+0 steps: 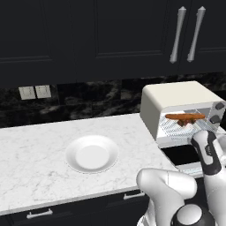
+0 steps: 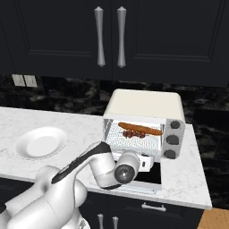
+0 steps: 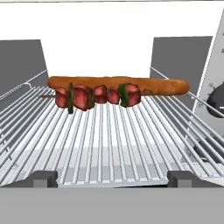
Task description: Pick up the kebab skewer and baguette bread, and place them inside the toaster oven. Close the toaster oven door and start by setting the timer.
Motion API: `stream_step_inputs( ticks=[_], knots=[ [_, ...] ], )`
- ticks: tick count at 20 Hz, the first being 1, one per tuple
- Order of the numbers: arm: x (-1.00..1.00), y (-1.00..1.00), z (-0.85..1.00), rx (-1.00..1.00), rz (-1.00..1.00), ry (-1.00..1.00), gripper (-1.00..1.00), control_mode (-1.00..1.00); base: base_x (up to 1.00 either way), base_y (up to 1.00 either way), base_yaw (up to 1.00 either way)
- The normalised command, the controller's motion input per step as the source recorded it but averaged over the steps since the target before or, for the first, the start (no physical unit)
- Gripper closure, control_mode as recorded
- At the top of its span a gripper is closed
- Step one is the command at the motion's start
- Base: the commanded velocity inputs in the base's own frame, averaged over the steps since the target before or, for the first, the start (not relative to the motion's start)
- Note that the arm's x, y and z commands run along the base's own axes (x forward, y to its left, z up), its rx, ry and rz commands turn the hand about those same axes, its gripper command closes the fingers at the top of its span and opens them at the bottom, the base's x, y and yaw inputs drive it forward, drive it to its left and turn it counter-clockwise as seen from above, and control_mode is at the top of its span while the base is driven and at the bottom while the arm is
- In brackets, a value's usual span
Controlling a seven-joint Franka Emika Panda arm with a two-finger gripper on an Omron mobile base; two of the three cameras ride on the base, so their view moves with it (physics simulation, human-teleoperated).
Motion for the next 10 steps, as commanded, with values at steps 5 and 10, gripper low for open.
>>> stream_step_inputs(
  ticks=[5,10],
  knots=[
    [0.18,0.01,0.00,0.00,0.00,0.00,-1.00,-1.00,0.00,0.00,0.00],
    [0.16,0.02,0.00,0.00,0.00,0.00,-1.00,-1.00,0.00,0.00,0.00]
  ],
)
